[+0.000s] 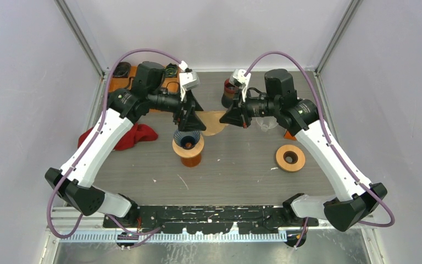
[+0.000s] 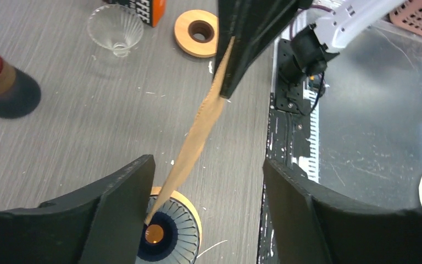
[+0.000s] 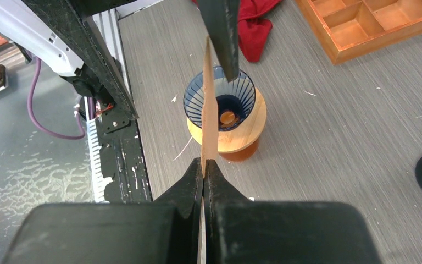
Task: Place the coffee filter in the dripper
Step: Place the coffee filter in the coffee dripper.
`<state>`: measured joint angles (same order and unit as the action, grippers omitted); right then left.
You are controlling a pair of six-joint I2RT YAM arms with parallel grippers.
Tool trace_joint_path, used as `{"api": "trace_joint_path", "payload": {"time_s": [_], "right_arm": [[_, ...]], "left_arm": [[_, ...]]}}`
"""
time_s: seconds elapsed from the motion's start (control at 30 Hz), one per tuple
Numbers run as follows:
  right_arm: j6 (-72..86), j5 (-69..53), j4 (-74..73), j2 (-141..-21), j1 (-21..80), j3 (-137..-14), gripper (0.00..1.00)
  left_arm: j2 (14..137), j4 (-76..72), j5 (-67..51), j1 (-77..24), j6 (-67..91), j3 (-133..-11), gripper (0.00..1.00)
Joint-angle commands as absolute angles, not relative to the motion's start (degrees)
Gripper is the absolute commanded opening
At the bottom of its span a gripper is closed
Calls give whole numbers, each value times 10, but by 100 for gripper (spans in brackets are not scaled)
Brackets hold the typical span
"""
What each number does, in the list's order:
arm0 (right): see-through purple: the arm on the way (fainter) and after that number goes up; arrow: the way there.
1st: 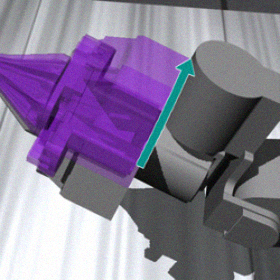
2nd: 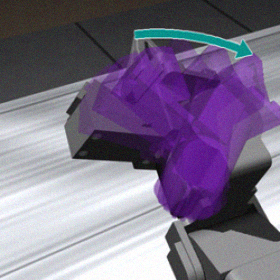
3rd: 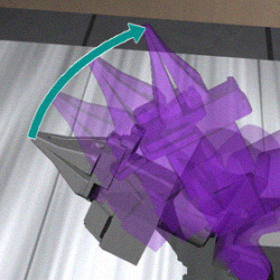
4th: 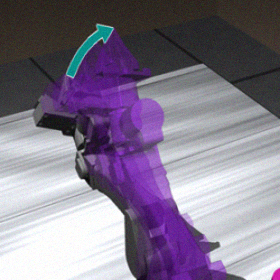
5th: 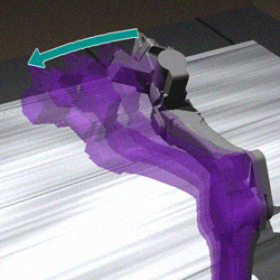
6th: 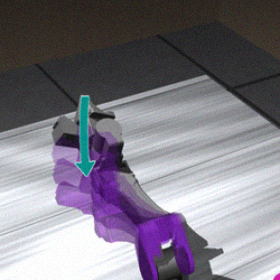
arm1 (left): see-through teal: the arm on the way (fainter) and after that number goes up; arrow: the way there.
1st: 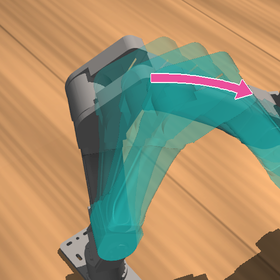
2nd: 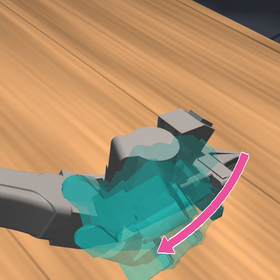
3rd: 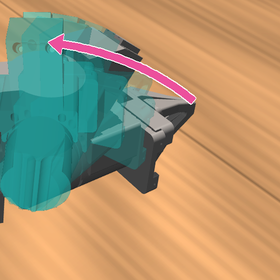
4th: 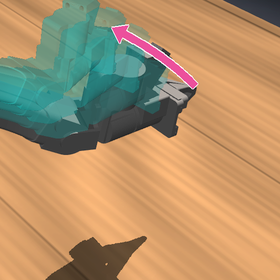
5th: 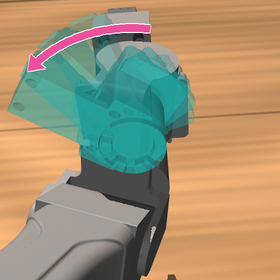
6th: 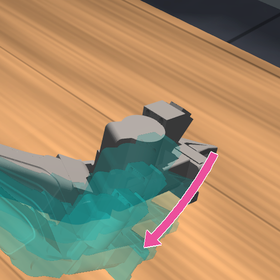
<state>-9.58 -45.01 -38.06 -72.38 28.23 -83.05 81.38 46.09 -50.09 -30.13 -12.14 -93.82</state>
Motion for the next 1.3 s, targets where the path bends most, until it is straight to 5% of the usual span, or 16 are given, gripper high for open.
{"api": "trace_joint_path", "payload": {"time_s": [0.0, 0.47, 0.93, 1.27], "right_arm": [[-113, -458, -372, -716, 291, -853, 1], [-114, -456, -358, -710, 291, -846, 1], [-76, -400, -305, -665, 290, -818, 33], [-57, -316, -250, -610, 277, -754, 44]], "left_arm": [[811, 490, -546, -305, -157, -964, 66], [802, 508, -540, -305, -177, -959, 0], [749, 487, -492, -303, -188, -916, 0], [702, 422, -507, -284, -164, -869, 0]]}}
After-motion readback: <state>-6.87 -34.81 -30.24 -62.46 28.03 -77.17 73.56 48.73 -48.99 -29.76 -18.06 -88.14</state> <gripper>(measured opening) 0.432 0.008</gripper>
